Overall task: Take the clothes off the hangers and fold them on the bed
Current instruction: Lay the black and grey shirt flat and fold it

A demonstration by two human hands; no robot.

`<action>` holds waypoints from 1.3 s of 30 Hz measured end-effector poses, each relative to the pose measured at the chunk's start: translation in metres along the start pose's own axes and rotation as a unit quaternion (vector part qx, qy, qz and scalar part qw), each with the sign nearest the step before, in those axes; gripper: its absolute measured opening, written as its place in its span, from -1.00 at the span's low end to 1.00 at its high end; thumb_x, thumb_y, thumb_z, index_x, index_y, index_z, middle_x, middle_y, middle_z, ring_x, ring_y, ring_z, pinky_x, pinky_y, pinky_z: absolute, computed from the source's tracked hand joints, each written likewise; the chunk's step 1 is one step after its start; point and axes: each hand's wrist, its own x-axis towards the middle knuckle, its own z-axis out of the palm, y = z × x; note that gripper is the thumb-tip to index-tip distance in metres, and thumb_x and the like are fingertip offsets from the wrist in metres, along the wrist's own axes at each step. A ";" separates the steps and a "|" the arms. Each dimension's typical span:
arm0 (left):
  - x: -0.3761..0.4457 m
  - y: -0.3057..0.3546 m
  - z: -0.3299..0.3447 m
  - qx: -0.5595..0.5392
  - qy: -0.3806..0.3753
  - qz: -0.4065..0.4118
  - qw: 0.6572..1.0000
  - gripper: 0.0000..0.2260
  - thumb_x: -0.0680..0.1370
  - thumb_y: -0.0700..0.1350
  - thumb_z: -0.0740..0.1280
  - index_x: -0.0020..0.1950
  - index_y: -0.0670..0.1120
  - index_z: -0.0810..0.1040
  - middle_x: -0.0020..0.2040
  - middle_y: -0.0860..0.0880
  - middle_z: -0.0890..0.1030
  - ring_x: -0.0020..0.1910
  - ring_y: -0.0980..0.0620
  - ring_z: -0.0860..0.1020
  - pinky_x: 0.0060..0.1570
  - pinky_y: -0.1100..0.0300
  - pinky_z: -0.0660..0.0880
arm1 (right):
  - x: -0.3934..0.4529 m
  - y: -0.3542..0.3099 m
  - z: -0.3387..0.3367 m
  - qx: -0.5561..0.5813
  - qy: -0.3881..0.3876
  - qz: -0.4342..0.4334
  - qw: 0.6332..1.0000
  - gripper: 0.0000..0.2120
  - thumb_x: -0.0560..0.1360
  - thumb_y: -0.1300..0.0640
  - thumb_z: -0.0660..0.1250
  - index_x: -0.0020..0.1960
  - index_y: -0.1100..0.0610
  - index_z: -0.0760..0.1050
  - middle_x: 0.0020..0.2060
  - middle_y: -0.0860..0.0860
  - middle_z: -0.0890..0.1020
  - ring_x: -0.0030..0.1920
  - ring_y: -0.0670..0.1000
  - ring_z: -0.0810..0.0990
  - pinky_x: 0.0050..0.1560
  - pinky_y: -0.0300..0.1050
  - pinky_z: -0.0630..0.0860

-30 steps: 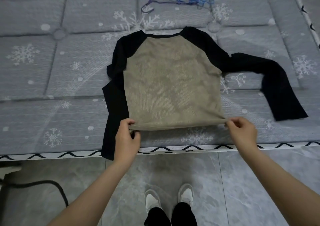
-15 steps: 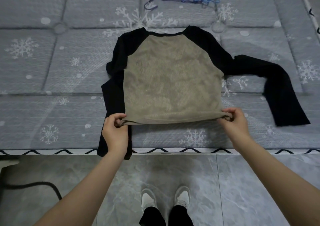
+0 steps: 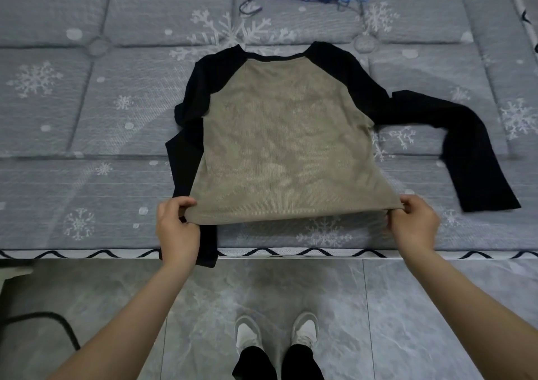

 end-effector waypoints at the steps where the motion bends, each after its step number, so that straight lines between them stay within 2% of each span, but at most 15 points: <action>1: -0.002 0.000 0.000 -0.001 0.000 0.003 1.000 -0.55 0.34 -0.60 0.14 -0.05 -0.12 0.53 0.02 -0.05 0.42 -0.05 0.04 0.45 -0.09 0.57 0.36 | 0.000 0.001 -0.001 0.014 0.002 0.000 1.000 -0.76 0.43 0.41 0.19 -0.11 0.14 0.53 -0.37 0.11 0.56 -0.38 0.08 0.51 -0.40 -0.13 0.46; 6: -0.010 -0.011 -0.003 0.025 -0.001 0.083 0.996 -0.54 0.29 -0.62 0.12 -0.07 -0.19 0.60 0.01 -0.09 0.47 -0.01 0.19 0.40 0.04 0.56 0.31 | 0.003 0.006 -0.009 0.045 0.034 -0.002 0.998 -0.72 0.43 0.42 0.21 -0.04 0.09 0.50 -0.39 0.05 0.54 -0.42 0.03 0.53 -0.46 -0.30 0.49; 8: -0.012 -0.021 -0.004 0.048 -0.017 0.122 0.991 -0.55 0.29 -0.63 0.17 -0.05 -0.22 0.63 0.01 -0.08 0.47 -0.02 0.21 0.40 0.05 0.56 0.31 | 0.005 0.012 -0.009 0.033 0.032 -0.004 0.999 -0.71 0.41 0.41 0.20 -0.04 0.08 0.50 -0.39 0.07 0.55 -0.37 0.10 0.57 -0.29 -0.07 0.60; 10: -0.011 -0.035 -0.003 0.078 -0.042 0.154 0.984 -0.57 0.30 -0.62 0.23 -0.02 -0.24 0.65 0.02 -0.10 0.50 -0.01 0.18 0.42 0.06 0.54 0.34 | 0.008 0.022 -0.007 -0.041 0.004 -0.023 0.999 -0.74 0.42 0.35 0.23 0.01 0.09 0.52 -0.28 0.11 0.61 -0.24 0.19 0.60 -0.16 0.10 0.57; 14: -0.012 -0.055 -0.003 0.162 -0.105 0.196 0.961 -0.69 0.34 -0.51 0.37 -0.01 -0.22 0.66 0.07 -0.18 0.57 0.02 -0.13 0.54 -0.02 0.04 0.53 | 0.009 0.040 -0.007 -0.225 -0.106 -0.034 0.968 -0.73 0.52 0.05 0.31 0.15 0.16 0.47 0.01 0.12 0.61 0.01 0.20 0.56 -0.08 -0.01 0.43; 17: -0.019 -0.047 -0.004 0.179 -0.091 0.165 0.966 -0.69 0.33 -0.50 0.33 -0.10 -0.17 0.67 0.07 -0.13 0.56 0.02 -0.15 0.50 -0.18 -0.08 0.54 | 0.006 0.042 -0.010 -0.261 -0.106 -0.040 0.959 -0.69 0.47 0.18 0.33 0.20 0.20 0.43 0.07 0.16 0.54 0.05 0.22 0.52 -0.04 0.03 0.44; 19: -0.019 -0.034 -0.001 0.173 -0.062 0.189 0.965 -0.76 0.38 -0.41 0.34 -0.07 -0.15 0.65 0.09 -0.11 0.55 0.03 -0.14 0.49 -0.15 -0.07 0.52 | 0.002 0.037 -0.009 -0.278 -0.074 -0.096 0.953 -0.61 0.42 0.27 0.32 0.23 0.23 0.42 0.14 0.22 0.46 0.10 0.25 0.47 0.01 0.09 0.45; 21: -0.017 -0.024 0.007 0.194 -0.098 0.262 0.940 -0.79 0.46 -0.22 0.31 0.06 -0.12 0.62 0.19 -0.10 0.53 0.14 -0.14 0.47 0.02 -0.03 0.48 | -0.005 0.028 -0.004 -0.284 -0.074 -0.212 0.932 -0.55 0.40 0.27 0.34 0.27 0.22 0.41 0.18 0.24 0.44 0.11 0.27 0.46 0.01 0.12 0.47; 23: -0.019 -0.019 0.018 0.230 -0.173 0.334 0.897 -0.70 0.49 -0.05 0.24 0.16 -0.11 0.59 0.29 -0.09 0.48 0.23 -0.10 0.45 0.10 0.01 0.46 | -0.011 0.022 0.003 -0.300 -0.122 -0.332 0.886 -0.54 0.39 0.23 0.39 0.28 0.18 0.43 0.21 0.21 0.46 0.09 0.27 0.50 -0.01 0.12 0.51; 25: -0.024 -0.016 0.028 0.276 -0.228 0.358 0.862 -0.67 0.47 0.04 0.26 0.11 -0.09 0.62 0.25 -0.07 0.51 0.16 -0.07 0.49 -0.06 0.06 0.56 | -0.015 0.021 0.011 -0.355 -0.192 -0.371 0.836 -0.60 0.43 0.12 0.38 0.26 0.13 0.48 0.26 0.14 0.46 0.11 0.24 0.51 0.00 0.08 0.51; 27: -0.027 -0.013 0.034 0.302 -0.253 0.333 0.857 -0.73 0.43 0.09 0.35 -0.05 -0.07 0.66 0.09 -0.03 0.57 -0.04 -0.04 0.54 -0.32 0.13 0.54 | -0.017 0.022 0.016 -0.392 -0.235 -0.357 0.815 -0.66 0.49 0.01 0.31 0.23 0.08 0.51 0.30 0.06 0.44 0.18 0.17 0.47 0.06 0.02 0.48; 29: -0.024 -0.003 0.035 0.298 -0.261 0.318 0.861 -0.72 0.43 0.12 0.29 -0.19 -0.06 0.64 -0.08 0.01 0.55 -0.20 0.00 0.54 -0.41 0.18 0.46 | -0.016 0.017 0.017 -0.372 -0.233 -0.349 0.828 -0.70 0.49 -0.01 0.30 0.16 0.09 0.56 0.27 0.04 0.46 0.19 0.15 0.47 0.05 0.00 0.47; 31: -0.018 0.010 0.036 0.287 -0.247 0.330 0.865 -0.66 0.44 0.13 0.19 -0.23 -0.07 0.62 -0.13 0.02 0.54 -0.24 0.01 0.52 -0.38 0.17 0.45 | -0.012 0.008 0.016 -0.343 -0.218 -0.335 0.850 -0.75 0.50 0.01 0.31 0.10 0.11 0.58 0.21 0.03 0.50 0.15 0.13 0.49 0.00 0.00 0.48; 35: 0.000 0.040 0.043 0.277 -0.250 0.337 0.864 -0.63 0.45 0.15 0.17 -0.10 -0.07 0.64 -0.02 0.00 0.58 -0.13 -0.02 0.57 -0.28 0.11 0.53 | 0.008 -0.011 0.010 -0.283 -0.163 -0.280 0.903 -0.77 0.50 0.08 0.30 0.10 0.17 0.57 0.14 0.07 0.52 0.11 0.15 0.49 0.00 0.04 0.49; 39: 0.011 0.074 0.067 0.306 -0.276 0.315 0.855 -0.57 0.42 0.21 0.16 0.00 -0.04 0.64 0.10 -0.02 0.60 0.00 -0.07 0.59 -0.14 0.07 0.56 | 0.040 -0.027 -0.001 -0.229 -0.110 -0.182 0.950 -0.72 0.53 0.13 0.26 0.20 0.19 0.51 0.21 0.11 0.47 0.18 0.15 0.46 0.06 0.01 0.43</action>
